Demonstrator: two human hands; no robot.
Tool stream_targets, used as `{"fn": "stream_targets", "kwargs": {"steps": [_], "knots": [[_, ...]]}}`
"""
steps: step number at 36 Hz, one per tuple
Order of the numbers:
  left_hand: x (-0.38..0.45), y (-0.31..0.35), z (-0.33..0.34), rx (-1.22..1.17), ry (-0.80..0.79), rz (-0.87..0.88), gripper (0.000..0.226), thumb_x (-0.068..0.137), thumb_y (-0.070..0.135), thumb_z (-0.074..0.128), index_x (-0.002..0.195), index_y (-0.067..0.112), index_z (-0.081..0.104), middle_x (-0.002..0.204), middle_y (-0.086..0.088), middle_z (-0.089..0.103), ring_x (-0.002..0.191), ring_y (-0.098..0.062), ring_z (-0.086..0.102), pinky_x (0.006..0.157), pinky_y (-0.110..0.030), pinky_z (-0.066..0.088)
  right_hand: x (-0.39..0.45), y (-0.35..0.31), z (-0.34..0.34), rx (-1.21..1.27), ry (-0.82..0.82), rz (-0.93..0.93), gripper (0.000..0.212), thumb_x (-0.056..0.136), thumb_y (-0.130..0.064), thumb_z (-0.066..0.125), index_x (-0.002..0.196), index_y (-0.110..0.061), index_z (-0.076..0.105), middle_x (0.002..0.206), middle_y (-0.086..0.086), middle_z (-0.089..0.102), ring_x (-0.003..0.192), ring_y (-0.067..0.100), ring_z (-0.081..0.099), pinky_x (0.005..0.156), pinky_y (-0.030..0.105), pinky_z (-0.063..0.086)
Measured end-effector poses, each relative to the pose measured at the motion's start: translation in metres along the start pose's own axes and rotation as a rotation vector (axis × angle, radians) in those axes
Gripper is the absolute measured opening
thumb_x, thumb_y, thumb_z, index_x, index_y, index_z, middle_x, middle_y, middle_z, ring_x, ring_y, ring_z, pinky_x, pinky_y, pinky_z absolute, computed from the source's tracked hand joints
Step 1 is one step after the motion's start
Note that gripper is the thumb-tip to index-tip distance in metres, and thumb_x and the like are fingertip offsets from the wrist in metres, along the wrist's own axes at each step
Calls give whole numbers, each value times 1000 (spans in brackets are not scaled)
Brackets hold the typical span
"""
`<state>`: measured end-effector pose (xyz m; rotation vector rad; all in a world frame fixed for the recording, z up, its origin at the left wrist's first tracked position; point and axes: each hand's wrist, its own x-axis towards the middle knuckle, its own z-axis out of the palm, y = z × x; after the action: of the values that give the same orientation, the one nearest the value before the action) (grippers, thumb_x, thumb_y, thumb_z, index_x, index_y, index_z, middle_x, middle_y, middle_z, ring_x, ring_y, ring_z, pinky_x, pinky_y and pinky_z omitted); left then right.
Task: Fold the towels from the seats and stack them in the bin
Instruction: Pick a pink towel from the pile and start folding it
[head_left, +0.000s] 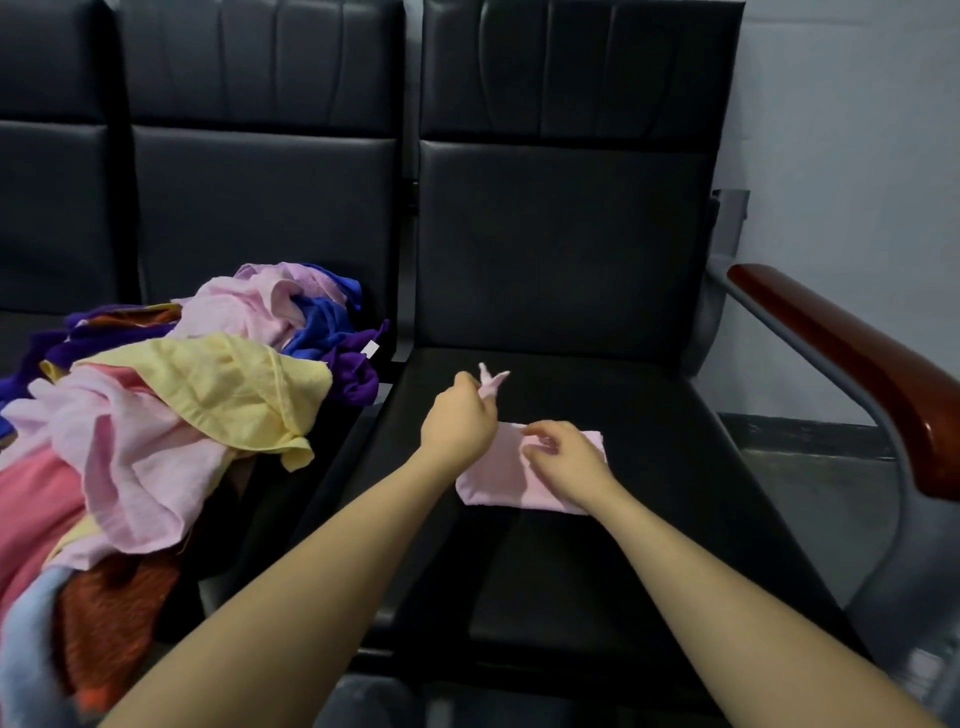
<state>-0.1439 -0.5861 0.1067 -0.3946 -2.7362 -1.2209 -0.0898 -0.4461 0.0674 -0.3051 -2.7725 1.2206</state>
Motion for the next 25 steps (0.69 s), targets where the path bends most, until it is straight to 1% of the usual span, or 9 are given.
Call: {"fn": "stream_targets", "kwargs": {"steps": [3,5,6,8,11,13,16,18,25], "knots": [[-2,16,14,-112,-50,34,27,98,34,47,94,8,47,80,-7,57,60,-15,50,54,-30,41,-4,10,-21,-132,157,61,19,94,-31,51,108,-28,64,117,-7,58,109,14,54,99,35,31],[-5,27,24,-140,-106,41,23,98,32,48,94,9,48,81,-6,58,60,-12,50,53,-25,39,-7,16,-34,-136,189,107,20,96,-33,47,103,-27,64,112,-8,61,108,14,53,95,35,28],[-8,34,30,-140,-152,46,23,97,33,48,98,10,50,85,-6,61,66,-12,54,55,-24,40,-9,20,-39,-134,186,138,23,97,-35,44,102,-26,64,109,-7,62,108,15,53,94,35,27],[-13,43,43,-54,-267,74,30,96,39,46,107,12,55,97,-4,67,86,-16,62,71,-26,47,-12,25,-47,-128,162,203,30,98,-39,39,97,-25,65,101,-5,64,109,18,53,94,36,27],[-22,53,58,-39,-423,26,39,99,36,40,122,6,52,112,-11,64,104,-23,60,89,-31,44,-15,29,-52,-169,115,311,40,99,-47,32,95,-24,65,96,-1,63,108,22,53,96,37,28],[-25,52,64,-4,-375,9,38,100,32,38,124,6,50,123,-13,57,110,-25,55,94,-35,43,-17,32,-52,-236,96,346,43,99,-50,30,97,-24,64,93,-1,63,107,22,53,95,37,28],[-24,43,65,235,-169,-1,33,100,28,37,124,8,49,130,-13,47,118,-30,44,98,-37,34,-17,36,-49,-294,135,351,37,96,-49,36,92,-24,63,92,-3,63,105,21,53,90,36,28],[-23,35,61,378,-105,-64,32,99,25,40,125,7,45,133,-15,42,121,-32,40,100,-38,32,-14,35,-45,-342,172,372,39,94,-51,40,94,-20,63,99,0,64,106,23,54,91,38,29],[-21,10,59,541,-151,-197,48,99,41,38,129,4,42,134,-13,43,122,-28,43,100,-33,32,-13,27,-33,-542,243,474,78,87,-70,38,129,-6,48,133,14,46,124,30,42,103,40,29]]}}
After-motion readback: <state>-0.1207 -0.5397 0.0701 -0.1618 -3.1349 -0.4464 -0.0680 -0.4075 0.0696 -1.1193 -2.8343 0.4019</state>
